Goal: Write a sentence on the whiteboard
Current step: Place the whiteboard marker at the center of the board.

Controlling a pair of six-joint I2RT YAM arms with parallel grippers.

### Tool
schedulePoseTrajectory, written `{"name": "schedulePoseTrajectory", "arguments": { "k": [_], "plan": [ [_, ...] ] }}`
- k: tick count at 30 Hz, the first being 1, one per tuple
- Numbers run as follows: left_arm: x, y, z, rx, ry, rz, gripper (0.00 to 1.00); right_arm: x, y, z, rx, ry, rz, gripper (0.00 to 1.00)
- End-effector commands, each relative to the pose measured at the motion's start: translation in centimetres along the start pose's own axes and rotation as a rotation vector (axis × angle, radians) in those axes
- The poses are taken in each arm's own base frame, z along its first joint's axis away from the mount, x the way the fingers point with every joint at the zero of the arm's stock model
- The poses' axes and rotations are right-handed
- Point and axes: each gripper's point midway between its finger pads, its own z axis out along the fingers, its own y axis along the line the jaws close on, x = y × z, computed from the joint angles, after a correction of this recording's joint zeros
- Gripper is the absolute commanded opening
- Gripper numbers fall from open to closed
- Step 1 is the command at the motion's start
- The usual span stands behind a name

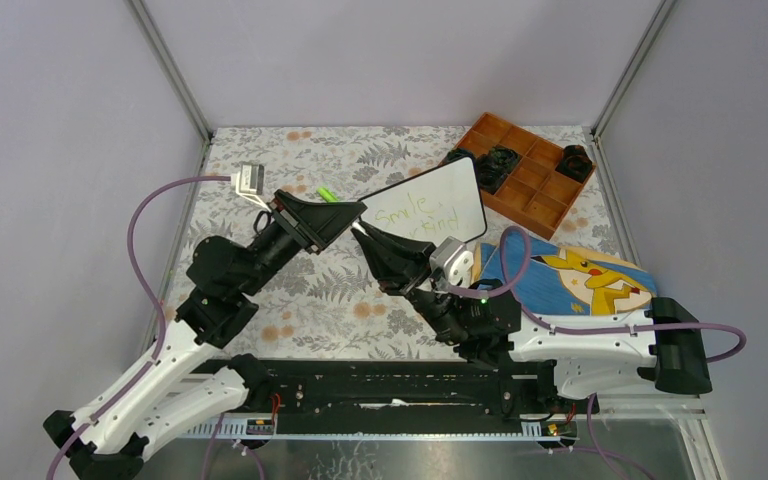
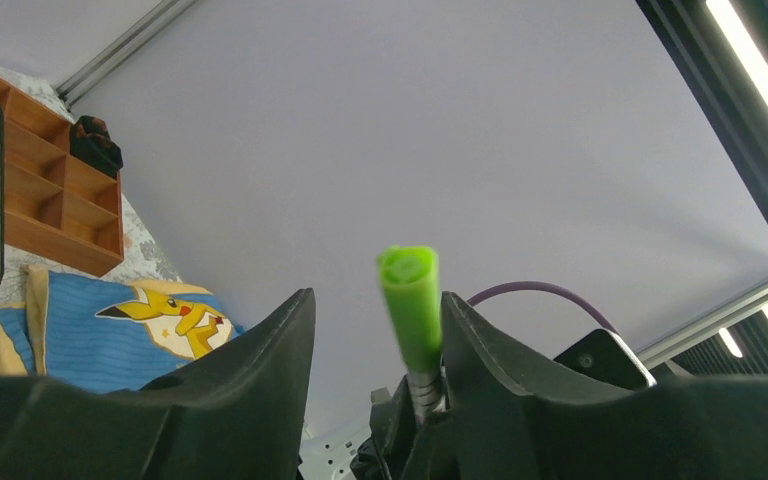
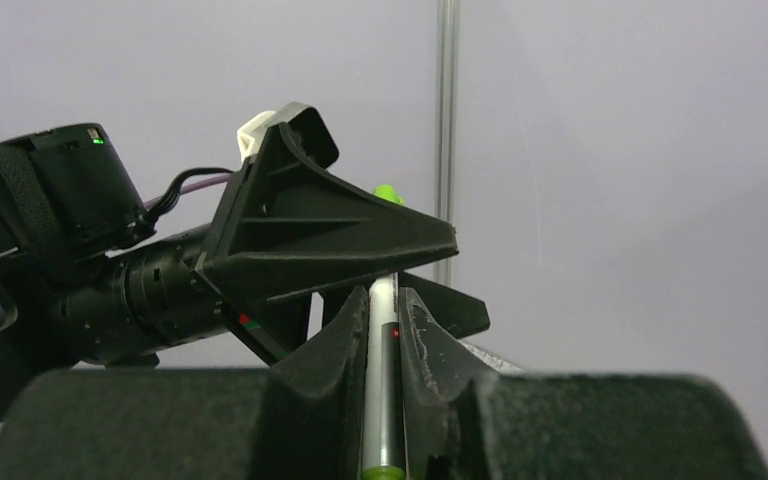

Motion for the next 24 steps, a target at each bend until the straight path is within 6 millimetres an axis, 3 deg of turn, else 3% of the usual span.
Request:
{"name": "schedulePoseTrajectory", "arguments": {
  "k": [1, 5, 14, 17, 24],
  "plan": [
    [-1.1, -2.4, -0.5, 0.075, -0.033, 0.049, 0.52, -1.7, -0.3, -0.2, -0.002, -0.038, 0.050, 0.00],
    [-1.1, -2.0, -0.6, 0.062, -0.043, 0.050, 0.40, -1.3, -0.3, -0.4, -0.001, -0.025, 0.050, 0.00],
    [-1.1, -1.8, -1.0, 0.052, -0.045, 0.057, 0.00, -0.7, -0.1, -0.6, -0.018, 0.017, 0.048, 0.00],
    [-1.0, -2.1, -1.4, 0.060, -0.034, 0.086, 0.00, -0.5, 0.5, -0.6, -0.055, 0.107, 0.069, 0.00],
    [-1.2, -1.5, -2.2, 0.028, -0.050, 0.088, 0.00, 0.7, 2.7, -2.4, -0.197, 0.286, 0.129, 0.46]
  ]
}}
